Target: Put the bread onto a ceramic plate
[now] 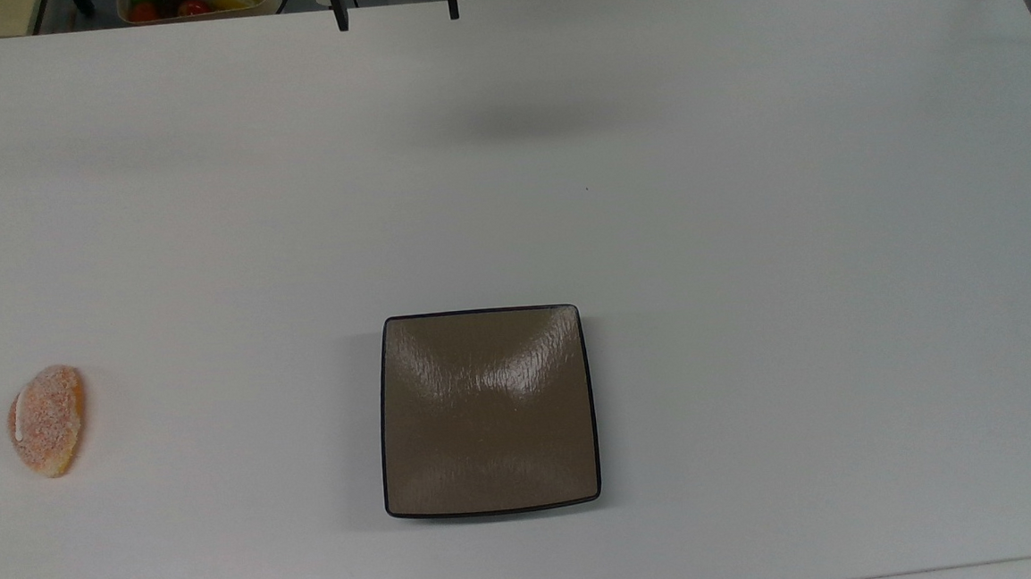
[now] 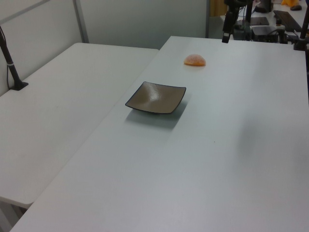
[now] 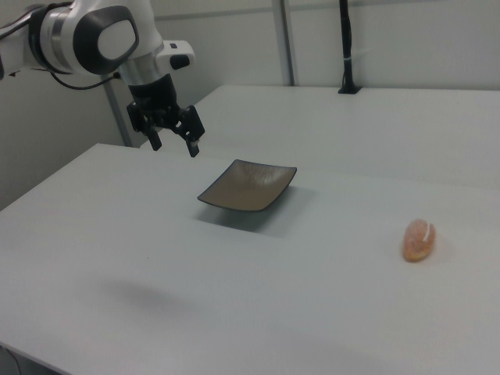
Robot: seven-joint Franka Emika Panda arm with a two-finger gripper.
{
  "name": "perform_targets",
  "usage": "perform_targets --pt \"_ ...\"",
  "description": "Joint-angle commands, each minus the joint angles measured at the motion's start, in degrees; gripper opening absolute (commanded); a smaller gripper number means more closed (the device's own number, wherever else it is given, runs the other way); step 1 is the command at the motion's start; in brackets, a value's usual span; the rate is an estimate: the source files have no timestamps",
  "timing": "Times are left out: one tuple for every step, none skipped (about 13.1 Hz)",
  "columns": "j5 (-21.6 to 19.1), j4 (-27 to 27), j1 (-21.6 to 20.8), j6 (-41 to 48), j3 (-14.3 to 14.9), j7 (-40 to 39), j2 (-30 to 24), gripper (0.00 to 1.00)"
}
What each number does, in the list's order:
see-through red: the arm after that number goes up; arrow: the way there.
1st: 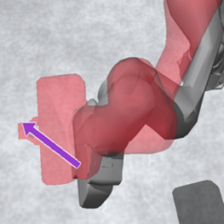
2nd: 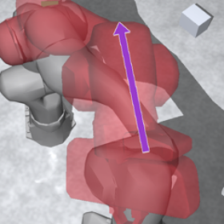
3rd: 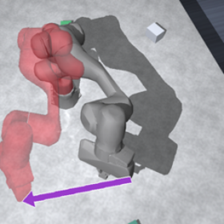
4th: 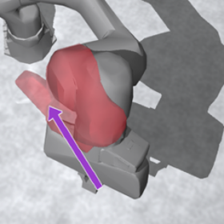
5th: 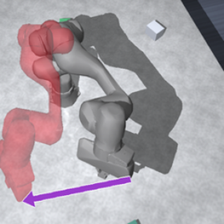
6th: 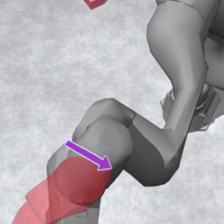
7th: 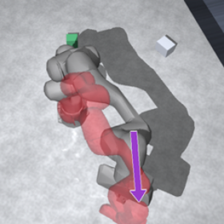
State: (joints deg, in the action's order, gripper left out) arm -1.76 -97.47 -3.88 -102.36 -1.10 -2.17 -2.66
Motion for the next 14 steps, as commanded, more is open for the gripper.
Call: perform_targets --pt "-1.84 7.57 0.36 -0.82 0.65 -0.82 8.81 1.0" --pt "-2.02 8.17 1.5 -0.73 0.57 -0.82 8.9 1.0" --pt "-2.37 8.17 1.85 -0.73 0.57 -0.82 8.9 1.0" --pt "-2.9 8.26 1.86 -0.82 0.57 -0.82 8.9 1.0" --pt "-3.34 8.26 2.03 -0.73 0.57 -0.91 8.9 1.0" --pt "-3.78 8.26 2.38 -0.73 0.57 -0.99 8.82 1.0" --pt "-3.78 8.26 2.3 -0.73 0.57 -0.99 8.82 1.0" --pt "-3.78 8.26 2.21 -0.73 0.57 -0.99 8.9 1.0" --pt "-3.78 8.26 2.12 -0.73 0.57 -0.99 8.9 1.0" --pt "-3.78 8.26 1.95 -0.73 0.48 -0.82 8.99 1.0" --pt "-3.69 8.26 1.77 -0.73 0.4 -0.73 9.08 1.0" --pt "-3.69 8.26 1.6 -0.56 0.31 -0.73 8.99 1.0" --pt "-3.69 8.26 1.59 -0.47 0.31 -0.64 8.99 1.0" --pt "-3.69 8.17 1.51 -0.47 0.22 -0.64 8.99 1.0"
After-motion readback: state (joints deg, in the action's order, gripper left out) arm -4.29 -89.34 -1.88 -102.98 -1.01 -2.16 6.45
